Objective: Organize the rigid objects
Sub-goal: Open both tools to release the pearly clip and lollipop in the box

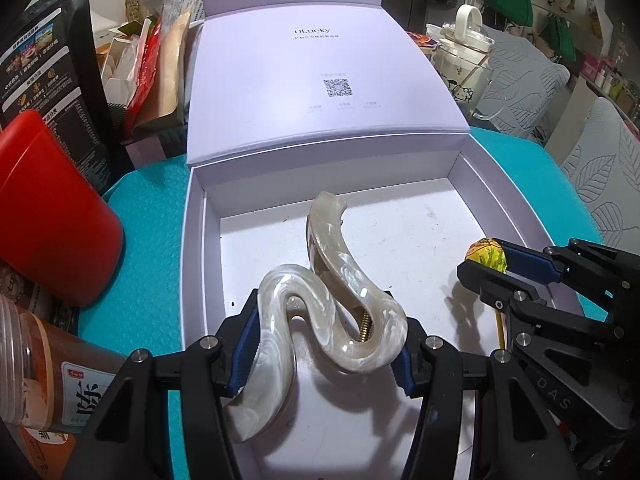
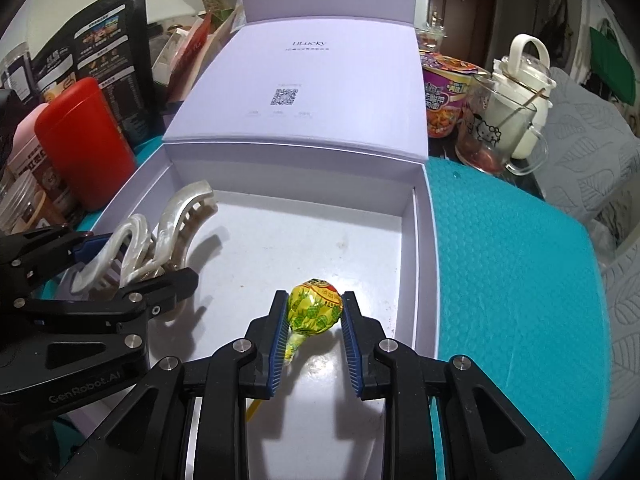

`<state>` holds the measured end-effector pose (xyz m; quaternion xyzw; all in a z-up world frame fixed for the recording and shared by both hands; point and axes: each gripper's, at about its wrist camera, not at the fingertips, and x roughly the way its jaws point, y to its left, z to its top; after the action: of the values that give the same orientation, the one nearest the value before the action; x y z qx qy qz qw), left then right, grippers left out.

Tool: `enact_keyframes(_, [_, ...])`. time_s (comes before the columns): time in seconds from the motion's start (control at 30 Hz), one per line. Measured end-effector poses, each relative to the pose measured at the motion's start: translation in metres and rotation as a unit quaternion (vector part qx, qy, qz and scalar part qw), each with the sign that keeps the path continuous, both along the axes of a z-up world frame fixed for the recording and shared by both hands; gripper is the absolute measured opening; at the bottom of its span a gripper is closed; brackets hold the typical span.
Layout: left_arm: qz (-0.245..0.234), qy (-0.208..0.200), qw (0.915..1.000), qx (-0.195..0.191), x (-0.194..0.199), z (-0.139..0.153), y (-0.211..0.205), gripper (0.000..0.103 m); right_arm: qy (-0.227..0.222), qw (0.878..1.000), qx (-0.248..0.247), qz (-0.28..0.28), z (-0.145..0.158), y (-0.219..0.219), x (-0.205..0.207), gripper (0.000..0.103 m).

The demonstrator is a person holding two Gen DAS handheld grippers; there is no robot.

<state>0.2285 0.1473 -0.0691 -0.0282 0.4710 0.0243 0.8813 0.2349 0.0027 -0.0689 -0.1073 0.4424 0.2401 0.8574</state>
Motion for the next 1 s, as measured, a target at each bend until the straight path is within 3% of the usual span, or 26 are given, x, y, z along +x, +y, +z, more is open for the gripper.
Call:
enact_keyframes(0.17, [0.007,0.011,0.9999,0.007,0.001,-0.001,0.002,0.055,-0.005,1.000,-0.005,-0.008,0.001,-0.001,0.000,0.039])
enact_keyframes(0.37, [0.005,0.006,1.0000,-0.002,0.006,0.005,-0.002,0.057,-0.012,1.000,-0.012,-0.009,0.006,-0.001,-0.003,0.039])
enact_keyframes(0.5, [0.005,-0.007,0.9999,-0.005,0.001,0.015,-0.002,0.072,-0.031,0.999,-0.005,-0.008,0.020,-0.004,-0.011,0.042])
enact_keyframes(0.8, [0.004,-0.049,0.9988,-0.001,-0.020,0.045,-0.002,0.072,-0.059,0.998,0.007,-0.012,0.048,-0.006,-0.028,0.042])
enact_keyframes(1.0, [0.012,-0.066,0.9976,-0.018,-0.041,0.059,0.000,0.072,-0.077,0.997,0.012,-0.015,0.066,-0.014,-0.045,0.042])
